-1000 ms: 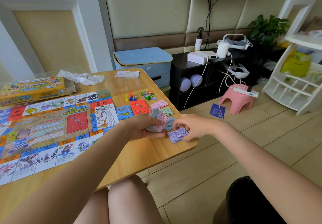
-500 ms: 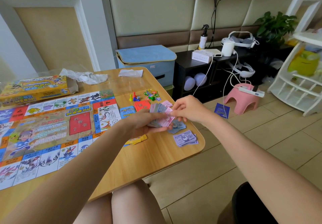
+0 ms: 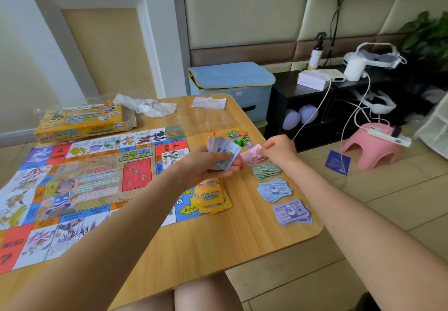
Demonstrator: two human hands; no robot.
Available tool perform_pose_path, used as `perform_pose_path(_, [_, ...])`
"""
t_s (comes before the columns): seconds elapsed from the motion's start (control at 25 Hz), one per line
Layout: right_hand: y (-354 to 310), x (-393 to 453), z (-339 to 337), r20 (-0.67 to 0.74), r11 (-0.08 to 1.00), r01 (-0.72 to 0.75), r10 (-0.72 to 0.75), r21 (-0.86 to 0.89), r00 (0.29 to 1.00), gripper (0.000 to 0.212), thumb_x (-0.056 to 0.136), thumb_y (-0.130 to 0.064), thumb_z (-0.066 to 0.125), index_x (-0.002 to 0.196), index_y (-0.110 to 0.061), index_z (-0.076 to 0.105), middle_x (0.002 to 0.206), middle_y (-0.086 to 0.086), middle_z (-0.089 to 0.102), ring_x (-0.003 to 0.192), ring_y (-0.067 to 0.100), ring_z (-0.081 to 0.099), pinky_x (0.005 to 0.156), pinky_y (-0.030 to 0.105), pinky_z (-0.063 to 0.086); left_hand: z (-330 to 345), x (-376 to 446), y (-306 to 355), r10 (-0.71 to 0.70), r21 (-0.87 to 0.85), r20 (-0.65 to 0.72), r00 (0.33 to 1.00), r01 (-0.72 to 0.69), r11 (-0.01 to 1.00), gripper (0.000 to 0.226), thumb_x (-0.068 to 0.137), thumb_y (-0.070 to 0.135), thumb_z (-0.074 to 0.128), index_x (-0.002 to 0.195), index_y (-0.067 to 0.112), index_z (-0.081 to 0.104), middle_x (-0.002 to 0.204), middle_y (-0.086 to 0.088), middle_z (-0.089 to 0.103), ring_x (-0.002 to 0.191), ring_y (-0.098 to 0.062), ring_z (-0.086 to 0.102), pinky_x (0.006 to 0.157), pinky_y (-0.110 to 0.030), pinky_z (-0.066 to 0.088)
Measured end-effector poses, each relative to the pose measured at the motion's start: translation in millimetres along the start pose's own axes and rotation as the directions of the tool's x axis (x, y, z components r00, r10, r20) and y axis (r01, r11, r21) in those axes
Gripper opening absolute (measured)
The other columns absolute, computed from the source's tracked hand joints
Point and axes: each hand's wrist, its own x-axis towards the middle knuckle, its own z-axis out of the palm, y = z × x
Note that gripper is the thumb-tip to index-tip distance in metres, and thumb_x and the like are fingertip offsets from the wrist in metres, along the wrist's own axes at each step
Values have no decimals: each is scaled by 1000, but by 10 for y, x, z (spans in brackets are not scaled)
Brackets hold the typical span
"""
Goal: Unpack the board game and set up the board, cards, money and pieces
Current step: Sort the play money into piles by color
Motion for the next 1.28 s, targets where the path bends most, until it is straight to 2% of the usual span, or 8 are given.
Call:
perform_pose_path(0.12, [4,-7,57,-41,991,15,-21,-132,999,15,79,-21,73,86,-12,63,99,7,65,92,24,60,70,27,42,4,50,-8,-15,60,-2,1000,15,998,18,88,6,60,106,0,61,89,-11,73,73,-15,71,58,-20,57])
perform_pose_path(0.24, [-80,-72,-55,-145,993,109,-101,49,984,18,81,-25,71,84,-10,60,79,0,58,71,15,53,59,24,39,23,83,-26,-16,99,-8,1000,17,995,25,86,8,63,111,1,62,92,-10,73,72,-12,71,54,-17,54])
perform_pose_path(0.36, [-238,-239,-237,176,920,116,-193,374,965,19,85,-25,67,81,-7,65,65,0,59,54,10,50,44,17,36,95,86,-53,-12,95,-8,1000,13,995,28,85,9,65,112,2,61,90,-9,71,69,-10,70,53,-16,52])
perform_pose_path(0.44, [-269,-342,-296,361,934,133,-256,333,896,18,83,-14,69,94,0,65,65,5,62,52,10,53,43,17,39,162,67,-53,-10,92,5,1000,10,996,28,85,12,65,111,5,61,89,-9,71,69,-9,70,52,-15,52])
perform_pose_path(0.64, [-189,-466,-463,441,960,185,-263,211,858,22,83,1,66,104,-3,60,50,-4,60,39,2,49,41,14,37,288,4,-45,-64,-29,102,993,67,997,20,92,11,56,110,4,58,94,-15,70,78,-20,71,58,-21,58])
perform_pose_path(1.04, [262,-733,-503,359,997,14,14,-76,933,9,82,-8,68,88,-7,61,59,4,61,37,6,48,36,16,33,323,-112,-203,-43,147,37,998,37,988,22,88,2,59,110,0,58,87,-12,72,71,-14,71,57,-19,56])
perform_pose_path(1.16, [236,-729,-498,254,986,86,-48,-141,966,15,79,-15,73,82,-11,59,59,-2,56,45,6,48,44,15,35,331,-130,-220,-43,202,63,997,30,979,15,87,4,61,102,5,62,87,-11,71,76,-12,69,61,-18,56])
perform_pose_path(1.28, [76,-710,-557,236,985,171,-175,38,956,20,82,-31,70,79,-12,62,58,-3,57,48,7,49,46,17,37,339,-142,-212,-51,236,77,996,32,971,13,86,6,63,99,8,64,85,-10,70,77,-10,68,60,-16,55])
